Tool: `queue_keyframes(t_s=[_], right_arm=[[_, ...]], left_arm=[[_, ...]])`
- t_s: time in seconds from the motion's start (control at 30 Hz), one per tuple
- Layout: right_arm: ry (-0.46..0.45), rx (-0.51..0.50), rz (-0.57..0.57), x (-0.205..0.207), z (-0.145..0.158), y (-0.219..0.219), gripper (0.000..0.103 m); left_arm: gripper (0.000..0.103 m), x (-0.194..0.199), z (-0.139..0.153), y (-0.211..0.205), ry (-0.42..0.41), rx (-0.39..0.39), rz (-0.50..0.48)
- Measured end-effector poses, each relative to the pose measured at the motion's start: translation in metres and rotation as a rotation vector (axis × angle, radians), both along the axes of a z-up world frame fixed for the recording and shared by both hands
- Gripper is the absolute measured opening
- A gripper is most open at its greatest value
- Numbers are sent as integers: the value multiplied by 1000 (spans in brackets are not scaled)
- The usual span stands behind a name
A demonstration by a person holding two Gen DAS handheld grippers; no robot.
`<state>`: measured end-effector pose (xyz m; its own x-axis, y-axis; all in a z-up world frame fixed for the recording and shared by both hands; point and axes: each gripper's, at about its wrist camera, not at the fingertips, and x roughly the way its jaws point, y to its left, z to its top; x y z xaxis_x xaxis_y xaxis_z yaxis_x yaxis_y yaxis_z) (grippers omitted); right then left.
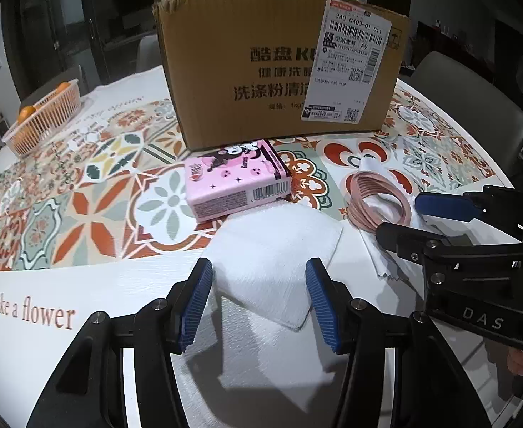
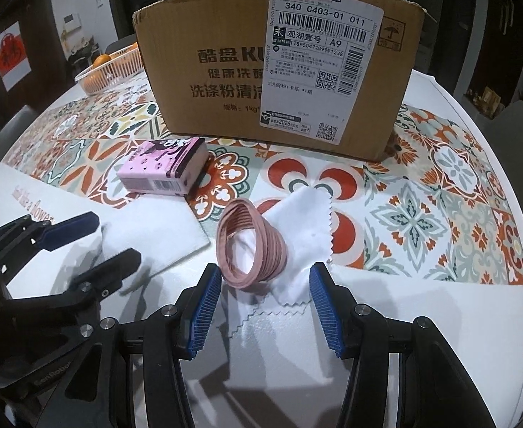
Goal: Organize soft objects
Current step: 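Move both tools toward the pink hair ties and white cloth, then grasp the white paper napkin with the left tool while the right tool grasps the pink hair ties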
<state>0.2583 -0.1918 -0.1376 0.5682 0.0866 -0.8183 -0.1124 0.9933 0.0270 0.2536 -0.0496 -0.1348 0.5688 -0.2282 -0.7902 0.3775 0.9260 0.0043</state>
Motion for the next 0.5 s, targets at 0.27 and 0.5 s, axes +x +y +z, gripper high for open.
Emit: queue_keyframes(t_s=[0.27, 0.5], right_arm=[[-41, -23, 5, 4, 2, 0, 49], [-44, 12, -10, 8, 1, -5, 25]], left_arm=[[54, 8, -4, -3, 13, -13, 6], [53, 9, -5, -3, 7, -30, 16]])
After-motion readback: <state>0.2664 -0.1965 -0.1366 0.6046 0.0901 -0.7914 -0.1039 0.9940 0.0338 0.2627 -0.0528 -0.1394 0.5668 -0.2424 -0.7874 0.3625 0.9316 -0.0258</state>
